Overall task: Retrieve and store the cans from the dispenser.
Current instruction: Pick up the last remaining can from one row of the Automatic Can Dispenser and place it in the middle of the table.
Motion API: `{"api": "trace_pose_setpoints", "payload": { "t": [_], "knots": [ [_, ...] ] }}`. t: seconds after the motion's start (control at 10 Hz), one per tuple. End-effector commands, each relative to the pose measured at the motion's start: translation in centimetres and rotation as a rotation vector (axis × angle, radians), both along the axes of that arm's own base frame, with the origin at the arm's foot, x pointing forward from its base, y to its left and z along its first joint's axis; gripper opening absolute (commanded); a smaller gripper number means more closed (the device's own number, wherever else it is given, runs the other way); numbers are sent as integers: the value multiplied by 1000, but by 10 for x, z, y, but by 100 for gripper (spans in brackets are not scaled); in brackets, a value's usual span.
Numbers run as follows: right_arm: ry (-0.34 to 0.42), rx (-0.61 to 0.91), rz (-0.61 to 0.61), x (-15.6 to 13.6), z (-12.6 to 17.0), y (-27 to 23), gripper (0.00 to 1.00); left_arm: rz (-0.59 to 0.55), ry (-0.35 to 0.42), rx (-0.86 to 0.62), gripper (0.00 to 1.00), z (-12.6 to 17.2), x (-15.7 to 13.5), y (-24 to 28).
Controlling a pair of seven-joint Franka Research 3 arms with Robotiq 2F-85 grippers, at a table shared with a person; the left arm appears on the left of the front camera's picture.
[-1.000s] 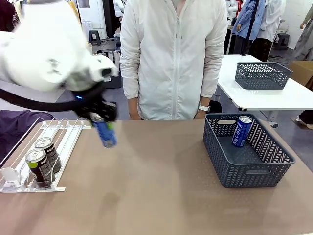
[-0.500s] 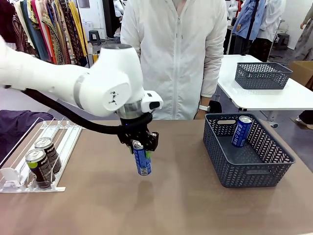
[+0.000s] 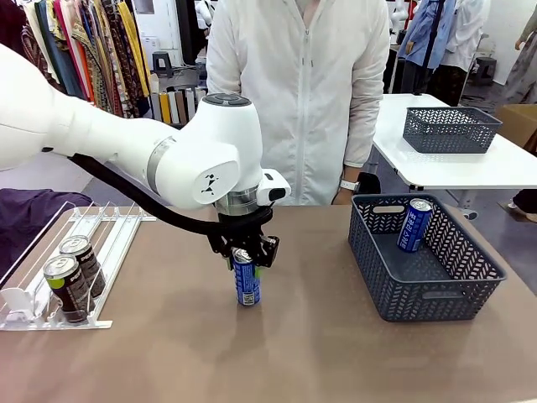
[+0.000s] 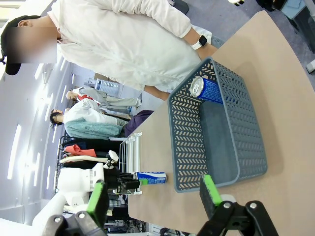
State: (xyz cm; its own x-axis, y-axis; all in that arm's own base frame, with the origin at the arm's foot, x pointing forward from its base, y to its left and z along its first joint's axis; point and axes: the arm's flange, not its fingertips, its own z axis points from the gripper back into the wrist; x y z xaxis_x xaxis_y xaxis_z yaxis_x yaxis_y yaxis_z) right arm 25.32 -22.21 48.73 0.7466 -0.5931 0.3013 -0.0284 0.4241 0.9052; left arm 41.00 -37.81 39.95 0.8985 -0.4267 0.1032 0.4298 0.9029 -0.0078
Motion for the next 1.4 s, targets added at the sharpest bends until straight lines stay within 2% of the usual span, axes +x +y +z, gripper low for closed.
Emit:
{"api": "trace_pose_setpoints", "payload": {
  "t": [0.0, 0.1, 0.2, 0.3, 0.5, 0.6, 0.8, 1.0, 1.1, 1.2, 1.3],
  "knots": [
    [-36, 11, -3, 3, 1, 0, 100, 20, -14, 22, 0, 3, 2, -6],
    [-36, 11, -3, 3, 1, 0, 100, 20, -14, 23, 0, 3, 4, -6],
    [-36, 11, -3, 3, 1, 0, 100, 23, -16, 21, 57, 4, 4, -5],
    [-36, 11, -3, 3, 1, 0, 100, 22, -19, 20, 100, 4, 4, -5],
    [-36, 11, -3, 3, 1, 0, 100, 28, -31, 13, 100, 7, 4, -2],
    [-36, 11, -3, 3, 1, 0, 100, 35, -61, -3, 100, 16, 1, 1],
    [-36, 11, -3, 3, 1, 0, 100, 56, -123, -83, 100, 71, -16, 29],
    [-36, 11, -3, 3, 1, 0, 100, 41, -128, -178, 100, 133, -36, 79],
    [-36, 11, -3, 3, 1, 0, 100, 23, -99, -275, 100, 159, -41, 114],
    [-36, 11, -3, 3, 1, 0, 100, 44, -90, -357, 100, 177, -42, 153],
    [-36, 11, -3, 3, 1, 0, 100, 41, -47, -456, 100, 191, -43, 200]
  ]
}}
